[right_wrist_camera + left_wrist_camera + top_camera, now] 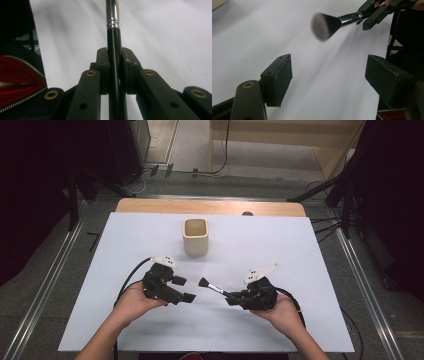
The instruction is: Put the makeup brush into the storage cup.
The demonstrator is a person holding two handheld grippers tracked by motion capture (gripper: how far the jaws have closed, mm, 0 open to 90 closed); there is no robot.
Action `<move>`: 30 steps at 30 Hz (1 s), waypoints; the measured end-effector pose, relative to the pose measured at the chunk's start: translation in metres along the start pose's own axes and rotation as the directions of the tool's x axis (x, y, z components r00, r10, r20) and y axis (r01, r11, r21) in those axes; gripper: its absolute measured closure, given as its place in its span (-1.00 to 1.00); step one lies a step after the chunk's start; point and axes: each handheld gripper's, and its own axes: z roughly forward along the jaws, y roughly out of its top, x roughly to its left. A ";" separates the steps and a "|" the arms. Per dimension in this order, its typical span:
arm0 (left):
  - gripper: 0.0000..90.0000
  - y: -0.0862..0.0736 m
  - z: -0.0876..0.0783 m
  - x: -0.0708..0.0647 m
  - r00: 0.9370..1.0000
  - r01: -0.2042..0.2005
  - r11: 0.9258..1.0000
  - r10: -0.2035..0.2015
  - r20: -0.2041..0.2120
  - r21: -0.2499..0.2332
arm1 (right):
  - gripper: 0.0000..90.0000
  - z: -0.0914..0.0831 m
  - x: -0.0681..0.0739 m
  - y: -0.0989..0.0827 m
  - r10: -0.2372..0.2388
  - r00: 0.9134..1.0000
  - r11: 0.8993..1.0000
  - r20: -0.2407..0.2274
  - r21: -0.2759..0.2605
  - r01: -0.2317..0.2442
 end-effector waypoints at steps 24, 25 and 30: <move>-0.44 -0.003 0.003 -0.015 0.998 0.043 0.993 -0.048 -0.041 -0.110 | 0.77 -0.007 0.022 -0.007 0.145 0.971 0.980 0.189 -0.164 -0.114; -0.44 -0.003 0.003 -0.015 0.998 0.045 0.993 -0.049 -0.038 -0.113 | 0.77 -0.006 0.023 -0.007 0.149 0.971 0.979 0.189 -0.168 -0.118; -0.46 -0.003 0.005 -0.016 0.997 0.048 0.993 -0.053 -0.047 -0.111 | 0.77 0.001 0.026 -0.007 0.186 0.962 0.973 0.198 -0.170 -0.154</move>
